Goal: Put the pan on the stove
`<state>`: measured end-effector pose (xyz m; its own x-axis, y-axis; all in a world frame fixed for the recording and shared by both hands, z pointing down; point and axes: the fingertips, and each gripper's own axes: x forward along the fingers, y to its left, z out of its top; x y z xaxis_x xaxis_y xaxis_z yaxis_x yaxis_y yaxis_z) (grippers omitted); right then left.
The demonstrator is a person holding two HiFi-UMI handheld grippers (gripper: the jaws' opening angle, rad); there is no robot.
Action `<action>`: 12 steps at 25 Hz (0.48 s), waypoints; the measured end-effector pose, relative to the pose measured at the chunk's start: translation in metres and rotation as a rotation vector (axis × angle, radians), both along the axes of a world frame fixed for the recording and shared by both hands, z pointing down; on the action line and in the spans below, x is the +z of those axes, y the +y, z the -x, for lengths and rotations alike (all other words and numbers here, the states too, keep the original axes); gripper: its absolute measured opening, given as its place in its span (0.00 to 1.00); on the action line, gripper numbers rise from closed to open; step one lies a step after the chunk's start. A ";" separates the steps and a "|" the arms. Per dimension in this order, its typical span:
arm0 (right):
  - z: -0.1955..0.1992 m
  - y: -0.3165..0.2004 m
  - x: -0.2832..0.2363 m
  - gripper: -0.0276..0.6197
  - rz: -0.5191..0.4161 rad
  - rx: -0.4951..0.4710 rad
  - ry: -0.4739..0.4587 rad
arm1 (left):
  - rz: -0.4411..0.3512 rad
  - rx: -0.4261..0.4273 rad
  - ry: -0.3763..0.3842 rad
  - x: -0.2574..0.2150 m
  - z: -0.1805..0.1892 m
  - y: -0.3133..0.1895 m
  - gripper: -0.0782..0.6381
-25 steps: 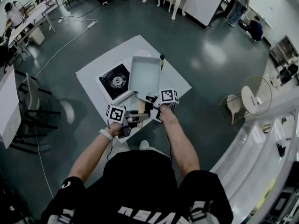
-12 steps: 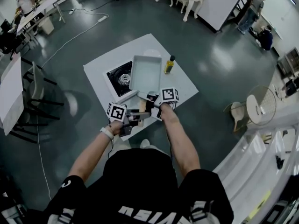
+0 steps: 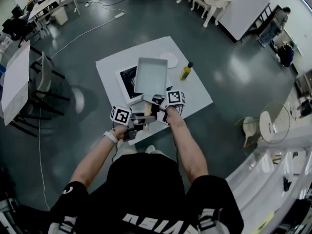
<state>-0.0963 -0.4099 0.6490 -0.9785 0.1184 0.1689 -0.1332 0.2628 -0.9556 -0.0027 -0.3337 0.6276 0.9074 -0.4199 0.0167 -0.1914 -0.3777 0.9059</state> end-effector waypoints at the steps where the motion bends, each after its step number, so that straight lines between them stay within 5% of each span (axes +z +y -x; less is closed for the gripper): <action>1: 0.003 0.001 0.000 0.28 -0.001 -0.009 -0.003 | 0.003 -0.008 -0.002 0.001 0.002 0.000 0.28; 12: 0.031 0.011 0.000 0.28 -0.010 -0.075 0.004 | 0.014 -0.063 0.028 -0.002 0.023 0.005 0.28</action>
<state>-0.1271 -0.3986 0.6486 -0.9662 0.1896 0.1746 -0.1169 0.2815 -0.9524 -0.0258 -0.3284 0.6259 0.8794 -0.4761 -0.0020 -0.1889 -0.3529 0.9164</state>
